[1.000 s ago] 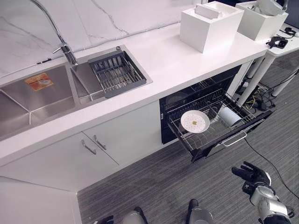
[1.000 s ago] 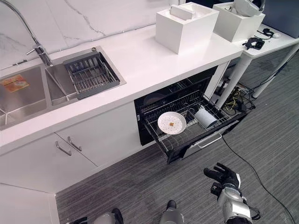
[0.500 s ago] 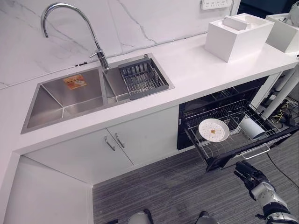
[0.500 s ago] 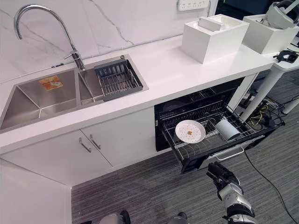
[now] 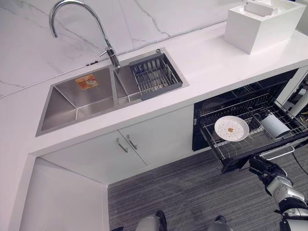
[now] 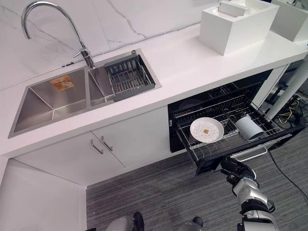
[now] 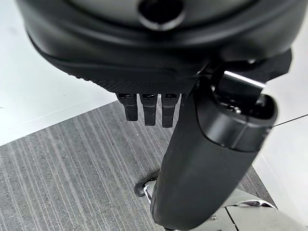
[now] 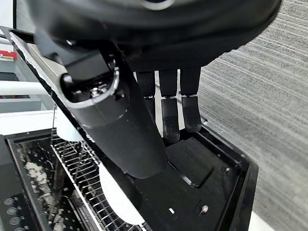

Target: Place the dishes in the dishwasher.

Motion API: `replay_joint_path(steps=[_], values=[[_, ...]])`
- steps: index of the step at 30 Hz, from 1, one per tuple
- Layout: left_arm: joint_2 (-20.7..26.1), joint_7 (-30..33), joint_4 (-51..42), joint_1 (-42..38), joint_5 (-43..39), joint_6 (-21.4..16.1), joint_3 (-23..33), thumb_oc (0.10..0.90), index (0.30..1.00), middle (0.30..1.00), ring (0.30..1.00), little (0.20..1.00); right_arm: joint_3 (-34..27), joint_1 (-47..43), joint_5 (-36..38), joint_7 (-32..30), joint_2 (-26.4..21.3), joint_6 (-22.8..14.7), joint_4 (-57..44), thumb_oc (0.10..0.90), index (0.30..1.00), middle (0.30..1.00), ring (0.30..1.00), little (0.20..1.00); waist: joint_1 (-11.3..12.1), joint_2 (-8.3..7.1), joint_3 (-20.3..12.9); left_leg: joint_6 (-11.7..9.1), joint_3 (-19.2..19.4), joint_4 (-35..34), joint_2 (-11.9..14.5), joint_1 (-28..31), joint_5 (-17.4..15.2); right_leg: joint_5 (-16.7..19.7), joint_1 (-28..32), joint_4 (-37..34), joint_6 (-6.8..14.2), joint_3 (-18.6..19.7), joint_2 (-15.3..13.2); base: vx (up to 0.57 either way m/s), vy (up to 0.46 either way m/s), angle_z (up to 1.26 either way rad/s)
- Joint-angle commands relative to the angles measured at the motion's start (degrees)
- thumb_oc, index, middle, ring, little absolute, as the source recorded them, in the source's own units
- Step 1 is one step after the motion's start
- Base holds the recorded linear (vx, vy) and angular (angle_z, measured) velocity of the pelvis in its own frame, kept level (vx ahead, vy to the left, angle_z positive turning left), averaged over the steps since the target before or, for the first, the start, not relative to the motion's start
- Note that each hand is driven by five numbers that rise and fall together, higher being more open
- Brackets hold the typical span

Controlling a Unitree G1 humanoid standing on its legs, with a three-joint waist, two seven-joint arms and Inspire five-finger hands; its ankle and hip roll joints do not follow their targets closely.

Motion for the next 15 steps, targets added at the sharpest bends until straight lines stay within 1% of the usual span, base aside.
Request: replay_joint_path(steps=[1,2,7,8,10,11,15], values=[[2.2,0.7,-1.5,-0.7,-2.3,0.6,-1.6,0.8,0.9,0.9,0.9,0.9,0.0,-13.3,-2.3,1.3,-4.2,-3.8,-1.9,0.4,0.3,0.3,0.3,0.3,3.7,0.18,0.1,-3.5,-0.9,-1.6,4.0,3.0,-5.6,-6.7,-0.2,2.3,2.8,0.1,-4.2,0.06,0.055,0.12],[2.2,0.7,-1.6,-0.7,-2.3,0.7,-1.6,0.8,0.9,0.9,0.9,0.9,0.1,-13.6,-2.4,1.3,-4.4,-3.7,-1.8,0.4,0.3,0.3,0.3,0.3,3.8,0.25,0.1,-3.5,-0.9,-1.6,4.0,2.9,-5.5,-6.7,-0.2,2.3,2.8,0.1,-4.3,0.07,0.051,0.09],[2.7,0.4,-2.4,-0.6,-2.8,1.5,-2.1,0.8,0.9,0.9,0.9,0.9,1.8,-19.1,-4.8,1.7,-8.2,-2.7,-1.9,0.4,0.3,0.3,0.3,0.3,4.7,1.87,1.2,-3.6,-1.3,-1.6,3.0,1.6,-4.9,-6.2,-0.4,2.3,2.9,-0.2,-5.9,0.05,0.054,0.1],[2.9,0.3,-2.6,-0.5,-3.1,1.5,-2.3,0.8,0.9,0.9,0.9,0.9,2.8,-21.3,-5.9,2.1,-9.6,-2.8,-1.9,0.4,0.3,0.3,0.3,0.3,5.1,2.55,1.7,-3.6,-1.6,-1.6,2.6,0.8,-4.6,-6.1,-0.6,2.3,3.0,-0.1,-6.4,0.05,0.062,0.22],[3.2,0.0,-3.0,-0.3,-3.2,1.3,-2.5,0.8,0.9,0.9,0.9,0.9,4.1,-23.9,-6.8,2.4,-11.1,-2.6,-1.7,0.4,0.3,0.3,0.3,0.3,5.5,3.28,2.3,-3.7,-2.2,-1.6,1.9,0.0,-4.3,-6.0,-0.9,2.3,3.0,0.2,-6.8,0.06,0.073,0.17],[3.3,-0.3,-3.3,-0.2,-3.3,1.3,-2.7,0.8,0.9,0.9,0.9,0.9,5.7,-26.4,-7.6,2.5,-12.5,-2.5,-1.6,0.4,0.3,0.3,0.3,0.3,5.9,4.02,2.9,-3.7,-2.8,-1.6,1.3,-0.8,-4.1,-6.1,-1.2,2.3,3.0,0.5,-7.1,0.07,0.084,0.12],[3.9,-0.6,-4.6,0.3,-3.7,1.1,-3.0,0.8,0.9,0.9,0.9,0.9,9.1,-31.6,-9.6,2.2,-14.9,-2.8,-2.5,0.4,0.3,0.3,0.3,0.3,6.8,5.55,4.2,-3.8,-4.1,-1.6,-0.1,-2.7,-3.6,-6.0,-1.9,2.3,3.0,0.8,-8.0,0.06,0.069,0.11]])
